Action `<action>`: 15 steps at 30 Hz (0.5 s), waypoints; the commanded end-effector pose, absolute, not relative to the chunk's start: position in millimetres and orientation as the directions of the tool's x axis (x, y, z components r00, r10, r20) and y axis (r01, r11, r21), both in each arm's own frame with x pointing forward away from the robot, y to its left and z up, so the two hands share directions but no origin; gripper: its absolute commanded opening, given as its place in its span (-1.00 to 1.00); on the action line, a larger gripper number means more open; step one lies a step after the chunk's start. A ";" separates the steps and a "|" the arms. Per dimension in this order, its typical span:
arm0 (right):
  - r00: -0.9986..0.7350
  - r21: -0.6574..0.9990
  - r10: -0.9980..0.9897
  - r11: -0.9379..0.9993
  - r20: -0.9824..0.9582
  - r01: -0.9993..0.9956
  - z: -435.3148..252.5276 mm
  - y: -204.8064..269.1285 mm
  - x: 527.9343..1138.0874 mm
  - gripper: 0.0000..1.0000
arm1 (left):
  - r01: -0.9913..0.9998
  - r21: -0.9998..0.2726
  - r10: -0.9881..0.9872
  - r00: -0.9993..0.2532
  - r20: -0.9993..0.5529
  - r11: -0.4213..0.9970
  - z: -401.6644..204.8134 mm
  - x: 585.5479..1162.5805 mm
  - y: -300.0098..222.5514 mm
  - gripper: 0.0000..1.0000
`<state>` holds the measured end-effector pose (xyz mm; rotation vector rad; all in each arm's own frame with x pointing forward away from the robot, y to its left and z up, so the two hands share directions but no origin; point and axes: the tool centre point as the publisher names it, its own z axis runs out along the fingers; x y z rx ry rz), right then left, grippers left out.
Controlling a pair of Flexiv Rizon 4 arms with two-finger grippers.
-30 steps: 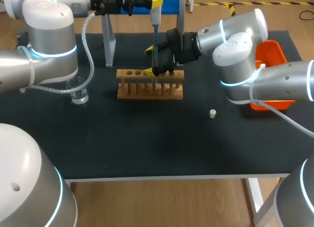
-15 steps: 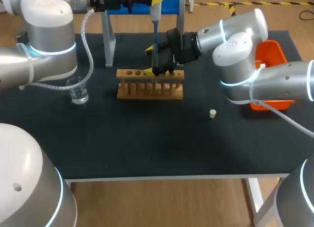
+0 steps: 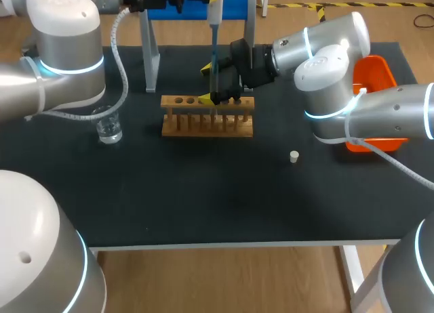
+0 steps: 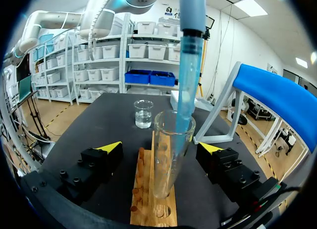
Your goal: Invert the test tube, pick up the pipette, mount the tip to pipette, aspirate from beaker and dispense into the tube, eject the tip, return the pipette, and cap with the stopper.
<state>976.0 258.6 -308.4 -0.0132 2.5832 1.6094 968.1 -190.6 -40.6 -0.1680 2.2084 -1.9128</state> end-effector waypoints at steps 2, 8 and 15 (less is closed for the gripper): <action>-0.995 0.894 0.042 0.445 -0.085 -0.058 -307.9 258.2 976.7 1.00 | 0.056 -0.987 -0.230 -0.969 -0.091 0.154 -36.2 965.2 -191.2 -1.00; -0.995 0.894 0.042 0.445 -0.085 -0.058 -307.9 258.2 976.7 1.00 | 0.068 -0.984 -0.232 -0.967 -0.105 0.163 -29.2 963.3 -191.5 -1.00; -0.995 0.894 0.042 0.445 -0.085 -0.058 -307.9 258.2 976.7 1.00 | 0.079 -0.982 -0.232 -0.965 -0.118 0.172 -22.1 959.9 -193.8 -1.00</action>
